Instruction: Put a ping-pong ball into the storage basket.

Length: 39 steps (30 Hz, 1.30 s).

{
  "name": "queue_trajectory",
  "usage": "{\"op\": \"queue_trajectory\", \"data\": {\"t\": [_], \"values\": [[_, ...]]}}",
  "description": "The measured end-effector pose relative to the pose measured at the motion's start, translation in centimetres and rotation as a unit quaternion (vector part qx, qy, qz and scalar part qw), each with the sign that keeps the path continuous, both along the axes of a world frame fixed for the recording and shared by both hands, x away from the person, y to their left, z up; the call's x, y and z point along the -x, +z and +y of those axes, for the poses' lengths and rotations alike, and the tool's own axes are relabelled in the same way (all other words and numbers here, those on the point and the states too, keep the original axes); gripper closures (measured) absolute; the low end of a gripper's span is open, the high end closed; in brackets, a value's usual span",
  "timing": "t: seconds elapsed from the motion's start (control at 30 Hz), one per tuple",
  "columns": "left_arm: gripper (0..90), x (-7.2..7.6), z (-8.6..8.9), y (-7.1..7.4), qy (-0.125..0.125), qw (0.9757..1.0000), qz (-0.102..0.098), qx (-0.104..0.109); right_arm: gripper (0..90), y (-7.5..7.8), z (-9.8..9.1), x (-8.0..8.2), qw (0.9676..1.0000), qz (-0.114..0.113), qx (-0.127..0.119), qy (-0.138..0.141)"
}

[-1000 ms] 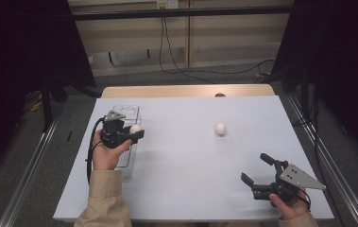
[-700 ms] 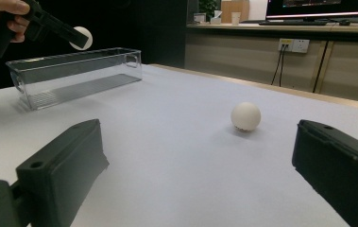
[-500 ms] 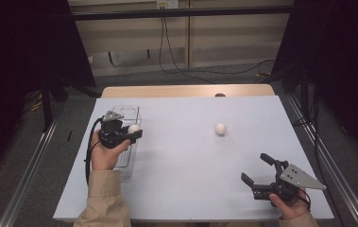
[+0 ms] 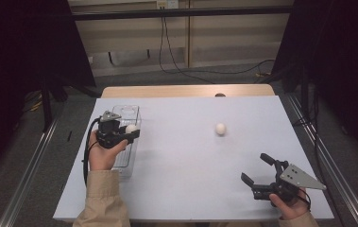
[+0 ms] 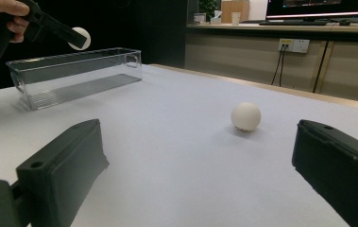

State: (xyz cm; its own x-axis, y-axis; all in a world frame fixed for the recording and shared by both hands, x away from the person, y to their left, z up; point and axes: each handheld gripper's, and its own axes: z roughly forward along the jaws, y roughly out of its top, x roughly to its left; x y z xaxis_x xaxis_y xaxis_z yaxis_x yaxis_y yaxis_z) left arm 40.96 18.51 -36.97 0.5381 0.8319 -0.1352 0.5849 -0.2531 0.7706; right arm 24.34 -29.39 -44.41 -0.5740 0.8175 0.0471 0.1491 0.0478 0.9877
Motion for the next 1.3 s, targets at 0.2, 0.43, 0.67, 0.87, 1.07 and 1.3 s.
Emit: {"op": "queue_trajectory", "data": {"t": [0.2, 0.43, 0.67, 0.87, 1.07, 1.3], "values": [[51.1, 0.0, 0.4, 0.0, 0.004, 1.0, 0.0, 0.0, 2.5, 0.0, 0.0, 0.0, 1.0, 0.0, 0.0, 0.0], [51.1, -0.1, 0.6, -0.2, 0.009, 0.9999, 0.0, -0.006, 2.4, 0.0, 0.0, 0.0, 1.0, 0.0, 0.0, 0.0], [51.1, -0.2, 1.1, -0.5, 0.017, 0.9998, -0.002, -0.005, 2.5, 0.0, 0.0, 0.0, 1.0, 0.0, 0.0, 0.0], [51.1, -0.3, 1.3, -0.6, 0.02, 0.9998, -0.003, -0.006, 2.5, 0.0, 0.0, 0.0, 1.0, 0.0, 0.0, 0.001], [51.1, -0.2, 1.5, -0.7, 0.028, 0.9996, -0.007, -0.009, 2.5, 0.0, 0.0, 0.0, 1.0, 0.0, 0.0, 0.001], [51.1, -0.3, 1.8, -0.9, 0.034, 0.9993, -0.006, -0.014, 2.5, 0.0, 0.0, 0.0, 1.0, 0.0, -0.001, 0.001]]}}
